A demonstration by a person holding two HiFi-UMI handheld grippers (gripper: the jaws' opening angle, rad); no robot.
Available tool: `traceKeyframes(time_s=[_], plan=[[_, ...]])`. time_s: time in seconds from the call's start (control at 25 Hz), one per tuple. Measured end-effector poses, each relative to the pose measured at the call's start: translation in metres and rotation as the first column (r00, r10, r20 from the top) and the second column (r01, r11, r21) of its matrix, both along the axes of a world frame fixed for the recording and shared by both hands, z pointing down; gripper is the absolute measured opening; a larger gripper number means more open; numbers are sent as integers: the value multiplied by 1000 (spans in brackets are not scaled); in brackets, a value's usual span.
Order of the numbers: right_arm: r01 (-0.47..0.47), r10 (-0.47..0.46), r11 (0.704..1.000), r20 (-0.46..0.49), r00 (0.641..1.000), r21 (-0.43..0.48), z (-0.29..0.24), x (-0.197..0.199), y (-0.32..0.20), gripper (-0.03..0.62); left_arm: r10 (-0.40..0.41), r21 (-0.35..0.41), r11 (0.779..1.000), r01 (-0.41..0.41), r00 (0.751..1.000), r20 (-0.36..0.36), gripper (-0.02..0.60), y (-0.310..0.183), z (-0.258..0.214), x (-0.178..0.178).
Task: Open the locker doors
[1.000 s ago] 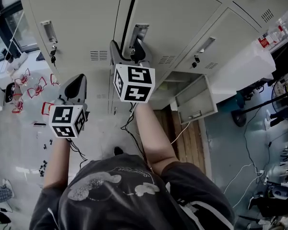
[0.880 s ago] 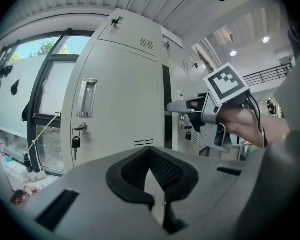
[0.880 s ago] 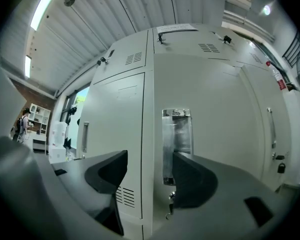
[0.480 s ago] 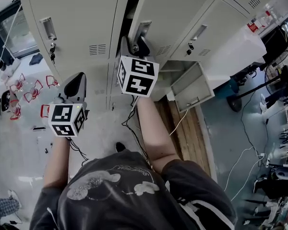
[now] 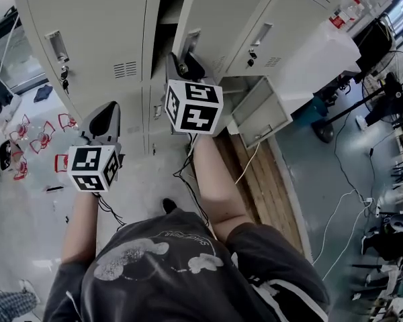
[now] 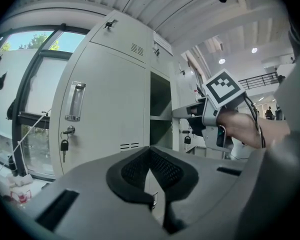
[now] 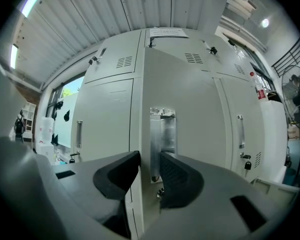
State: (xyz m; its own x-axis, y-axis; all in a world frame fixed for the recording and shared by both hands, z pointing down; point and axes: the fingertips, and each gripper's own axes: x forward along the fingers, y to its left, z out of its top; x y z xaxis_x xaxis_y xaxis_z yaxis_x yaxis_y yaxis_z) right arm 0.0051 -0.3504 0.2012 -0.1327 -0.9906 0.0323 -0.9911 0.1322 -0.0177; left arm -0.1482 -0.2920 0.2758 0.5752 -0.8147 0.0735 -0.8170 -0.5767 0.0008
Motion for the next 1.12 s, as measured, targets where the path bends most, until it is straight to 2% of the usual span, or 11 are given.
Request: traceKeyframes(time_s=[0.2, 0.52, 1.12], plan=[[19, -19, 1000, 0, 1000, 3, -1, 7, 13, 149, 14, -1, 1000, -14, 1000, 2, 9, 6, 0, 5], [-16, 16, 1000, 1, 1000, 10, -1, 22, 36, 155, 50, -7, 999, -50, 999, 10, 8, 19, 4, 15], [-141, 144, 989, -90, 985, 38, -4, 62, 89, 155, 165, 0, 986, -165, 986, 13, 9, 38, 2, 56]])
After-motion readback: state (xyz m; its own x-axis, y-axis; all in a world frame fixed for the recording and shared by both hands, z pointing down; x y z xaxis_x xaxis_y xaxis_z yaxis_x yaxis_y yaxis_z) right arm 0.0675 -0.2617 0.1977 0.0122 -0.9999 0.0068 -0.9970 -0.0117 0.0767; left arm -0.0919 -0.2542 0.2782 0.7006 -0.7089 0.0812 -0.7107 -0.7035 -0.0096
